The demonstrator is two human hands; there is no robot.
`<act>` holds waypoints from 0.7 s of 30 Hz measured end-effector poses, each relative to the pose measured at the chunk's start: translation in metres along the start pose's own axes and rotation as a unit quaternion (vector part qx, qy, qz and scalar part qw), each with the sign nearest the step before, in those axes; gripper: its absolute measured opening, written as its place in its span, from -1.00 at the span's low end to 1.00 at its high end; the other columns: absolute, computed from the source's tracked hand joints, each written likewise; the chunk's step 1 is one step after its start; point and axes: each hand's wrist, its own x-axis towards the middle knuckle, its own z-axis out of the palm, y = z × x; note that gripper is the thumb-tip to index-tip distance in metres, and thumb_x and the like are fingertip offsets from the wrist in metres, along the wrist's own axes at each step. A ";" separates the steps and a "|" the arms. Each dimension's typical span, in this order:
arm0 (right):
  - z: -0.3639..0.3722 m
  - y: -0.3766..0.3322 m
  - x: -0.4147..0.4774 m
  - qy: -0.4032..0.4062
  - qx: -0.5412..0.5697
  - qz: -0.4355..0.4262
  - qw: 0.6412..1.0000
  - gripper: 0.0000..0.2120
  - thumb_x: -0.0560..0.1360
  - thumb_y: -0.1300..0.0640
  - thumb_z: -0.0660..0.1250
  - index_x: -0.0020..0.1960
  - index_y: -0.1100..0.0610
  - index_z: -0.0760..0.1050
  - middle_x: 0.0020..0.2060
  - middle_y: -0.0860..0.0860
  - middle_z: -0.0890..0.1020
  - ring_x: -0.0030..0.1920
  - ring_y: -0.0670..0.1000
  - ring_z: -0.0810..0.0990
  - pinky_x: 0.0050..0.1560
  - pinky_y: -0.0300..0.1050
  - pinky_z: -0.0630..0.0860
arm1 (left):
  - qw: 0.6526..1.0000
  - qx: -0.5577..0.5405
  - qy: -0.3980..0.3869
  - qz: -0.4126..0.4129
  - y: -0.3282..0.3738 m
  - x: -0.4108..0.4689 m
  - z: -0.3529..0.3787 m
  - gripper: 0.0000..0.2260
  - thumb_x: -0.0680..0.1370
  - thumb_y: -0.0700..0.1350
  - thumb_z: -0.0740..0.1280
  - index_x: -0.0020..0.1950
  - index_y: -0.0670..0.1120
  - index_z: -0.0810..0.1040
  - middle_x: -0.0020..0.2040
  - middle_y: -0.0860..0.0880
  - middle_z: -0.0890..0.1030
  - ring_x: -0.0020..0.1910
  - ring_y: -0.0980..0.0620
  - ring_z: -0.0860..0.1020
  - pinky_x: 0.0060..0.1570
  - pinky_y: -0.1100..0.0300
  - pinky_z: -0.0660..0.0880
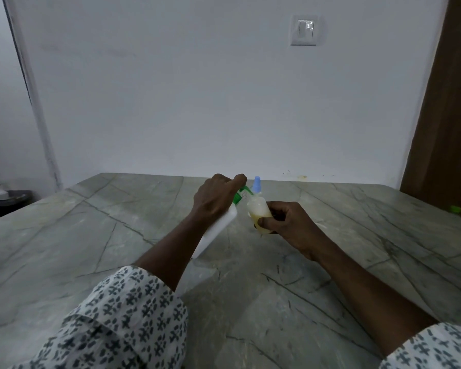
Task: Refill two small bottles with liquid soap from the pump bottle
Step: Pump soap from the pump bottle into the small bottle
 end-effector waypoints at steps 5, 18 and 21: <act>-0.001 0.001 0.001 0.009 0.010 0.001 1.000 -0.61 0.46 0.17 0.45 0.28 0.15 0.55 0.06 0.06 0.69 0.05 0.05 0.67 0.11 0.09 0.62 | 1.000 -0.020 0.002 0.002 -0.004 0.001 0.002 -0.30 0.34 0.35 -0.06 0.03 -0.11 0.63 -0.18 -0.10 0.60 -0.19 -0.11 0.51 -0.17 0.07 0.38; 0.001 0.002 0.000 -0.005 0.018 0.002 1.000 -0.62 0.46 0.19 0.44 0.27 0.16 0.55 0.05 0.08 0.69 0.02 0.06 0.69 0.07 0.04 0.64 | 1.000 -0.019 0.014 -0.005 -0.004 0.003 0.004 -0.34 0.26 0.32 -0.04 -0.16 -0.19 0.56 -0.34 -0.06 0.49 -0.36 0.02 0.38 -0.34 0.14 0.24; 0.001 0.002 0.001 -0.003 0.004 0.001 1.000 -0.62 0.45 0.16 0.45 0.26 0.11 0.56 0.04 0.04 0.69 0.02 0.03 0.68 0.11 0.07 0.62 | 1.000 -0.016 0.012 -0.012 -0.004 0.003 0.004 -0.42 0.35 0.25 0.01 -0.13 -0.21 0.56 -0.30 -0.07 0.49 -0.33 -0.01 0.38 -0.32 0.13 0.25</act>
